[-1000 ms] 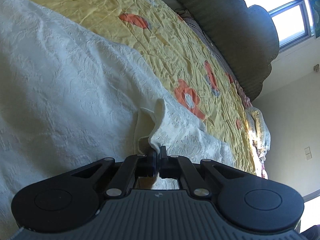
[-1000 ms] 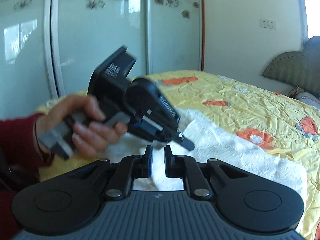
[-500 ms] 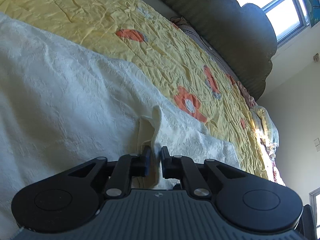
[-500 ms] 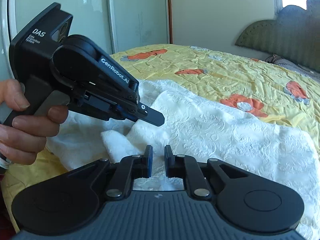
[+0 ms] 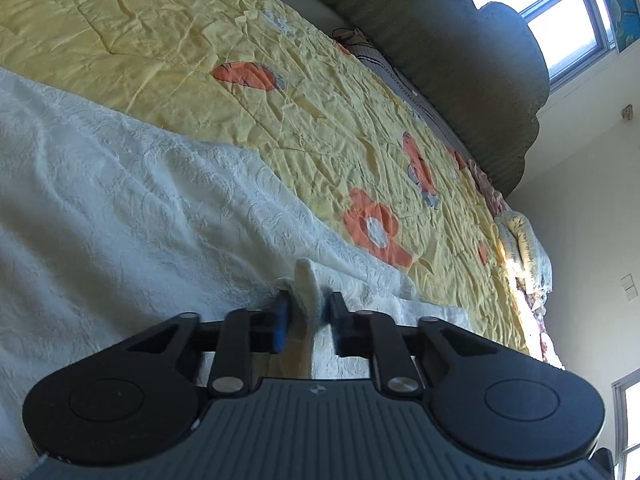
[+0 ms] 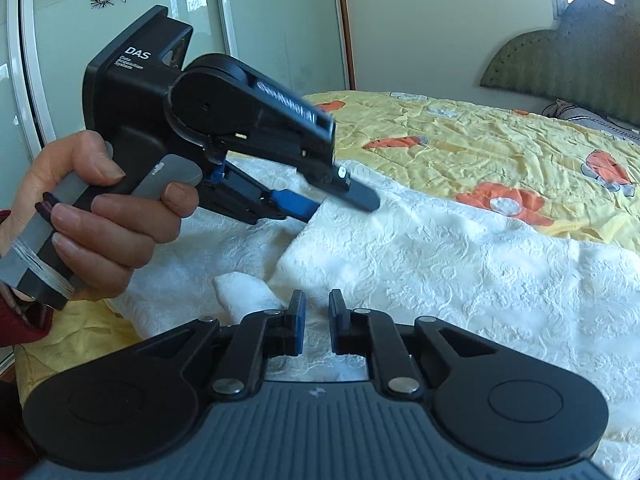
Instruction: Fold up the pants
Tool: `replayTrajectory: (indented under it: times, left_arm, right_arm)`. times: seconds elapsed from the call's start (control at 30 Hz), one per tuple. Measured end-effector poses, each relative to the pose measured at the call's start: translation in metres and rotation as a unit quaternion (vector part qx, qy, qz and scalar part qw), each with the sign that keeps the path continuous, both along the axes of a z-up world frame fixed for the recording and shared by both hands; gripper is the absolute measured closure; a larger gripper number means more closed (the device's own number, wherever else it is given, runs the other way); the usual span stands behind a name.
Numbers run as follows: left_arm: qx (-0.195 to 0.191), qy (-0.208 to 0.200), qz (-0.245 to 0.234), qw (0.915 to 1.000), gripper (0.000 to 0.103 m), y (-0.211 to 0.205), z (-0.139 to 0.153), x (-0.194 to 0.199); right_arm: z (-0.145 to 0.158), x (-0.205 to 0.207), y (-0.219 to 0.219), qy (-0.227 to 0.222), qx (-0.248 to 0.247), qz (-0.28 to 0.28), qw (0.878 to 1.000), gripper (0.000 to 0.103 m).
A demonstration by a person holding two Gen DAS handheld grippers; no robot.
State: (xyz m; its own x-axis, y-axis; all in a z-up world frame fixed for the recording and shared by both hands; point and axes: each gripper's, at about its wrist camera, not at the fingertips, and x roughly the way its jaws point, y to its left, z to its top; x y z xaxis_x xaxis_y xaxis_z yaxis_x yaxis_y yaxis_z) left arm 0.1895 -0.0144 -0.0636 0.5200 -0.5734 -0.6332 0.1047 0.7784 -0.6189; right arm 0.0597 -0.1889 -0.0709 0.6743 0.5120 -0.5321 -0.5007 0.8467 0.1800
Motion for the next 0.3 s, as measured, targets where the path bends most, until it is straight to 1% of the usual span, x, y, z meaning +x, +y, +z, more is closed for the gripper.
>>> replayTrajectory:
  times: [0.03,0.07,0.2,0.27,0.3]
  left_arm:
    - [0.000,-0.002,0.001,1.0000,0.091,0.000,0.000,0.000]
    - [-0.001,-0.008,0.001,1.0000,0.094,-0.001,0.000,0.000]
    - [0.004,-0.048,0.000,0.9989,0.095,-0.005,0.012,-0.006]
    - [0.022,-0.060,-0.005,0.9980,0.095,-0.010,0.016,-0.006]
    - [0.037,-0.059,-0.007,0.9976,0.095,-0.013,0.014,-0.005]
  right_arm:
    - [0.000,0.000,0.001,-0.002,-0.001,-0.001,1.000,0.091]
    - [0.000,0.000,0.001,-0.003,-0.001,-0.002,1.000,0.091]
    - [0.005,0.001,0.001,-0.009,0.007,-0.009,1.000,0.091]
    - [0.008,0.001,0.003,-0.012,0.012,-0.008,1.000,0.091]
    - [0.007,0.002,0.006,-0.012,0.006,-0.005,1.000,0.091]
